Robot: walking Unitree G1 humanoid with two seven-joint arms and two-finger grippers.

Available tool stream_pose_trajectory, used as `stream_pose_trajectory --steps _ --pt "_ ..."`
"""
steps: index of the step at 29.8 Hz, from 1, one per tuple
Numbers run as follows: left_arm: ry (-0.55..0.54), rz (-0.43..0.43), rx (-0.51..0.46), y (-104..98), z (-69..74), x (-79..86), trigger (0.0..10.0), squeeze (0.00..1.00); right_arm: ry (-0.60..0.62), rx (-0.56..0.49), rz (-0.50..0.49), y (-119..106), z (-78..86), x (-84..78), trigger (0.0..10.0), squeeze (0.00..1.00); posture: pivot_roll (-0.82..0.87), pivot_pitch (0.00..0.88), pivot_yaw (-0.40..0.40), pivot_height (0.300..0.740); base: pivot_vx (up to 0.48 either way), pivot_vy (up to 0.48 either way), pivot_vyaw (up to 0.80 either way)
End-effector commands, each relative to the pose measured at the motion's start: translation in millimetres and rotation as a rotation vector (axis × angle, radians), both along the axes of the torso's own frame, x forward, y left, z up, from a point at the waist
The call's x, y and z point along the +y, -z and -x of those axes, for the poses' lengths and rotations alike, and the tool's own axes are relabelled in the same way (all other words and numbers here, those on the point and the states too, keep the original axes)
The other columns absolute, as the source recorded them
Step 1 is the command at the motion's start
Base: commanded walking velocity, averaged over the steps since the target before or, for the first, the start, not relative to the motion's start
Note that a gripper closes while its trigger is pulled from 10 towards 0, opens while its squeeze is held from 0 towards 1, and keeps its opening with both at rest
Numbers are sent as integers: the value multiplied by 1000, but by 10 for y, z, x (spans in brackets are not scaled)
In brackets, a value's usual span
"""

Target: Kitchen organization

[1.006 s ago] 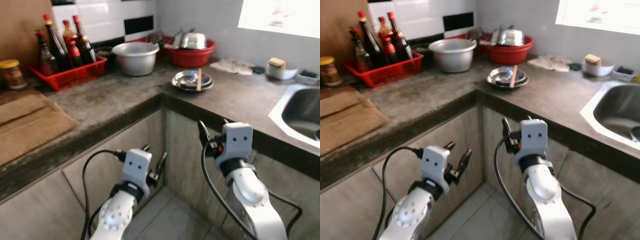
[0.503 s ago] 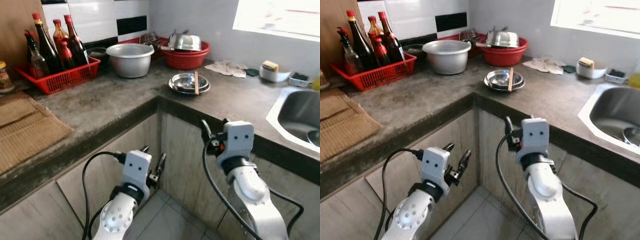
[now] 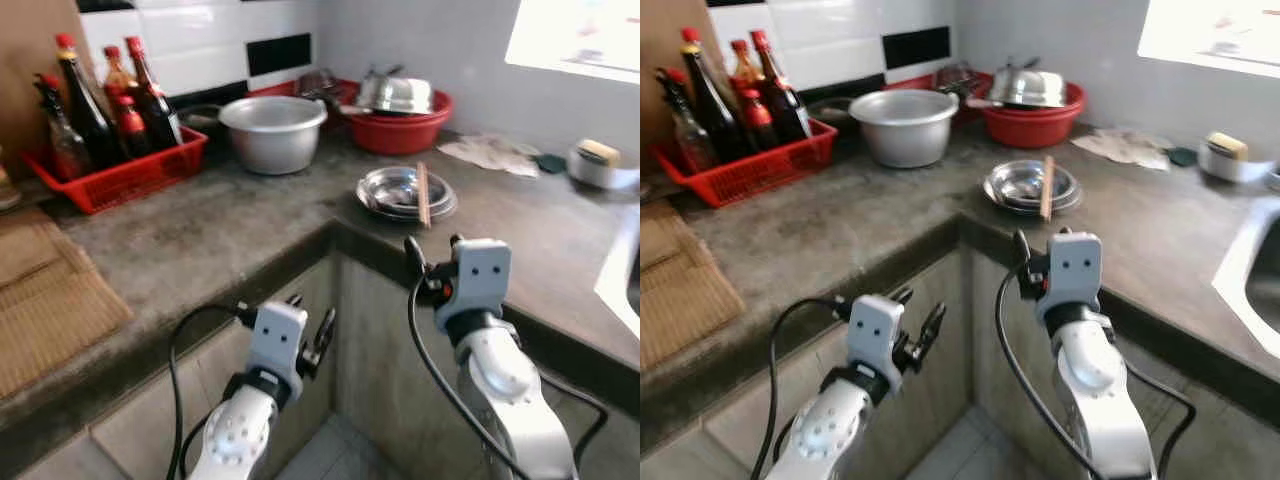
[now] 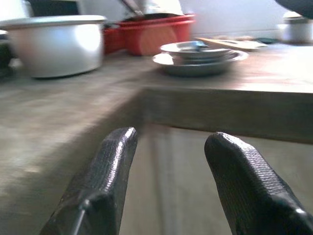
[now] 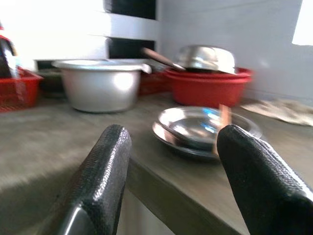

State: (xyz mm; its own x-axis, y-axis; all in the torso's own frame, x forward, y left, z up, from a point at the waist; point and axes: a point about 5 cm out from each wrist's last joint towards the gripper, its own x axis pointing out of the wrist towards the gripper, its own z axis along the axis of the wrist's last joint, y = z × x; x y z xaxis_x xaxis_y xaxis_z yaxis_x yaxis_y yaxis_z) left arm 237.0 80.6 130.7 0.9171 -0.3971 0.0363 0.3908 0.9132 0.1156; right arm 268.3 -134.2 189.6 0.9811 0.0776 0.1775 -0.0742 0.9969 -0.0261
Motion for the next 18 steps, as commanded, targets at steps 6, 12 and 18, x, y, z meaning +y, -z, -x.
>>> stream_pose_trajectory --steps 6,12,18 --pt "-8 -34 -9 7 -1 22 10000 0 -26 -12 -6 -46 -14 49 10000 0 44 0 -33 740 62 0 0" --pt "-10 -43 -9 19 3 21 10000 0 -25 -17 -4 -61 -23 45 10000 0 42 0 -33 740 0 -427 0" --pt "-29 -24 -1 25 -10 33 10000 0 -25 -20 -3 -74 -29 42 10000 0 43 0 -37 740 0 -381 0"
